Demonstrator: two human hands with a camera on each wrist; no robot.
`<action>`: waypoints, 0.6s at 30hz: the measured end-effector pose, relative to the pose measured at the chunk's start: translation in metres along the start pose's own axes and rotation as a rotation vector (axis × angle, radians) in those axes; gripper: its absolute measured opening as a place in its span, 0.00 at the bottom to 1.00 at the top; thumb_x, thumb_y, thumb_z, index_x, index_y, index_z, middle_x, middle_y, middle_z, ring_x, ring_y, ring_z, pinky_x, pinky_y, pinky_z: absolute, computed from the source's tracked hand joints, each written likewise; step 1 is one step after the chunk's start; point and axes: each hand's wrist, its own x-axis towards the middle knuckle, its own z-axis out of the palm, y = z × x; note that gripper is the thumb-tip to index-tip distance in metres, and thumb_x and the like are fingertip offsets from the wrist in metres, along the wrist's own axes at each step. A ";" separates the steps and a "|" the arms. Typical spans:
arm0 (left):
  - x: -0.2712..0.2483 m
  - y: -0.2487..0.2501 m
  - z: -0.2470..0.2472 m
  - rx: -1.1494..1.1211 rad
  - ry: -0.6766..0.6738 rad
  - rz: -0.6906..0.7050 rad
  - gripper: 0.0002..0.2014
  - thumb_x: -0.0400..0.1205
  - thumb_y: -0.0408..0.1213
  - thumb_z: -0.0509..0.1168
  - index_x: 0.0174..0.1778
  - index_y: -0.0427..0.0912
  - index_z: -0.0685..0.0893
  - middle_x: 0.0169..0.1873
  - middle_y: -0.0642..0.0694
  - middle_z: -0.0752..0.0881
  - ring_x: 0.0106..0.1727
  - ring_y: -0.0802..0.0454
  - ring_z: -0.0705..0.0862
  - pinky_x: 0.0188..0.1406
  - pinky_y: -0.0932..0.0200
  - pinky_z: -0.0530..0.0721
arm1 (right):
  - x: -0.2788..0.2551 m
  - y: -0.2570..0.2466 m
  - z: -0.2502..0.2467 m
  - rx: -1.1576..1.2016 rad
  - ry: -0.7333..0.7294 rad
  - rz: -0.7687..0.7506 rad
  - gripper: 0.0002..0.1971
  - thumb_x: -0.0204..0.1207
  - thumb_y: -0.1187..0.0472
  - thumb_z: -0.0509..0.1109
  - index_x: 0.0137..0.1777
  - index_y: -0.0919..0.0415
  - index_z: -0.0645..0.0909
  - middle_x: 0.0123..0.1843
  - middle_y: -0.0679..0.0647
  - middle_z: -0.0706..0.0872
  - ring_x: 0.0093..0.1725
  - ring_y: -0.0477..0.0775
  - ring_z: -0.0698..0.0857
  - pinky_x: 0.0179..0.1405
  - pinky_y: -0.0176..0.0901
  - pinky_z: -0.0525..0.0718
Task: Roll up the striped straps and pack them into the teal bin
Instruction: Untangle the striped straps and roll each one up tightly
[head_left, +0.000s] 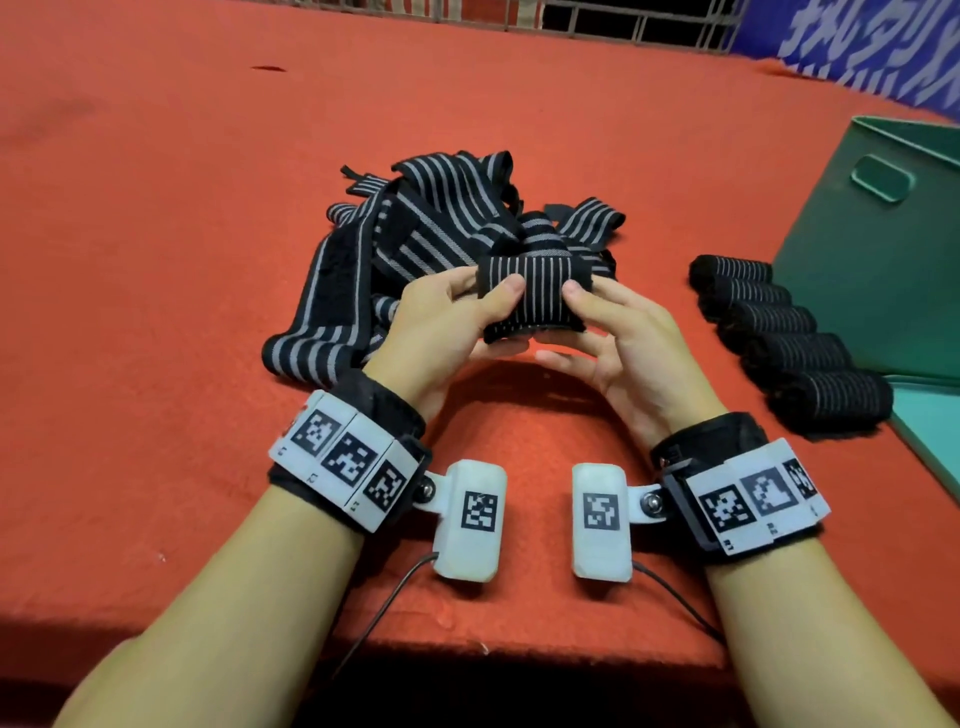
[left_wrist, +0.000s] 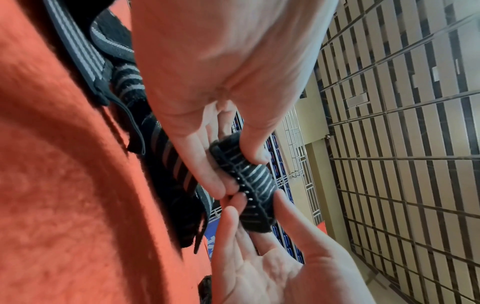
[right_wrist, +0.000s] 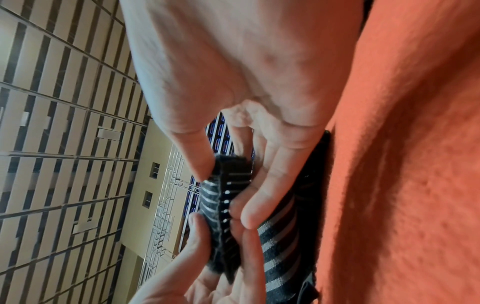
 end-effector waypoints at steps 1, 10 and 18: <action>-0.001 0.000 -0.001 0.011 0.002 0.012 0.08 0.87 0.31 0.69 0.59 0.34 0.88 0.50 0.41 0.93 0.52 0.46 0.92 0.47 0.52 0.93 | 0.000 0.000 0.000 -0.002 -0.001 0.003 0.13 0.86 0.61 0.70 0.67 0.63 0.86 0.56 0.58 0.93 0.51 0.57 0.92 0.43 0.45 0.91; -0.007 0.000 -0.002 0.041 -0.002 0.029 0.10 0.84 0.33 0.73 0.59 0.34 0.89 0.51 0.40 0.94 0.49 0.46 0.94 0.48 0.54 0.93 | -0.004 0.000 -0.007 -0.094 0.033 -0.063 0.12 0.85 0.65 0.72 0.65 0.65 0.87 0.52 0.56 0.94 0.50 0.54 0.93 0.45 0.40 0.93; -0.012 0.007 0.003 0.026 -0.078 -0.087 0.11 0.84 0.32 0.70 0.62 0.34 0.88 0.52 0.33 0.93 0.51 0.37 0.93 0.52 0.50 0.93 | -0.007 -0.017 -0.019 -0.253 0.057 0.025 0.09 0.84 0.60 0.73 0.61 0.59 0.88 0.52 0.57 0.94 0.48 0.56 0.94 0.39 0.46 0.94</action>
